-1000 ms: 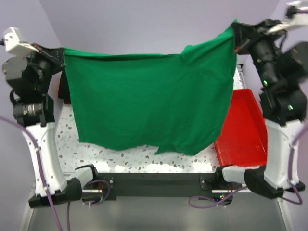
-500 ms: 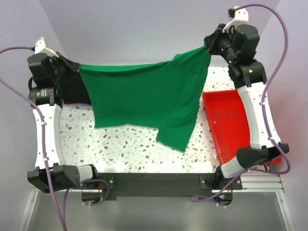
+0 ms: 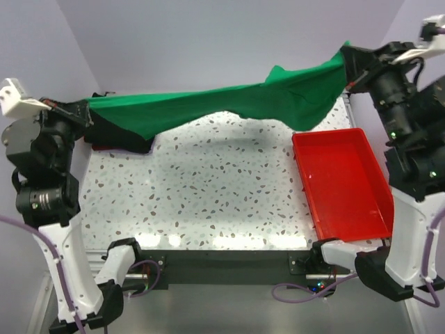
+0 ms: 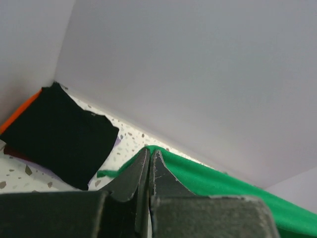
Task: Fold and stack the t-shirts
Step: Flatten the tshirt out
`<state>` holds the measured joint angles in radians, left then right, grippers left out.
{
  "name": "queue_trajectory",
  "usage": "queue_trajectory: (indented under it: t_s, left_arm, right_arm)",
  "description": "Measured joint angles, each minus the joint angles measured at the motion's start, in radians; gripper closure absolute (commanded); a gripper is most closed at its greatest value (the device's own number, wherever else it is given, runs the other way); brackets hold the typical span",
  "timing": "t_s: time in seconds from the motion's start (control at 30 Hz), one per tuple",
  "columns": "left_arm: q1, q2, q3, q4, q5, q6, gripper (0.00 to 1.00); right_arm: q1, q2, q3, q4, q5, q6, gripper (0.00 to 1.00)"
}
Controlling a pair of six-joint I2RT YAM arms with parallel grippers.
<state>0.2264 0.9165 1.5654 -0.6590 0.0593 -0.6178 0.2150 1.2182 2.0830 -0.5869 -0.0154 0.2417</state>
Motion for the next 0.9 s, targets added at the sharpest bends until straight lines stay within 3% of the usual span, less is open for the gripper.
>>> queue_trajectory:
  t_s: [0.2, 0.37, 0.57, 0.73, 0.83, 0.87, 0.9]
  left_arm:
    - [-0.001, -0.063, 0.132, -0.041, -0.109, -0.017, 1.0]
    - [0.0, -0.092, 0.156, -0.056, -0.147, -0.027, 1.0]
    - [0.0, -0.064, 0.047, -0.027, -0.114, -0.028, 1.0]
    - [0.0, 0.099, -0.151, 0.1, -0.041, -0.02, 1.0]
    - [0.0, 0.262, -0.23, 0.172, 0.0, 0.001, 0.68]
    - [0.0, 0.327, -0.249, 0.191, 0.022, 0.011, 0.43]
    - [-0.001, 0.376, -0.261, 0.204, 0.039, 0.024, 0.33]
  right_arm:
    - [0.0, -0.028, 0.151, -0.003, -0.001, 0.0, 1.0]
    - [0.0, -0.029, 0.2, 0.036, -0.002, 0.0, 1.0]
    - [0.0, 0.015, 0.087, 0.129, -0.005, 0.0, 1.0]
    - [0.0, 0.188, -0.058, 0.243, -0.011, -0.008, 1.0]
    - [0.001, 0.357, -0.114, 0.314, -0.019, -0.02, 0.97]
    - [0.0, 0.428, -0.129, 0.329, -0.02, -0.024, 0.83]
    - [0.0, 0.505, -0.138, 0.335, -0.021, -0.026, 0.56]
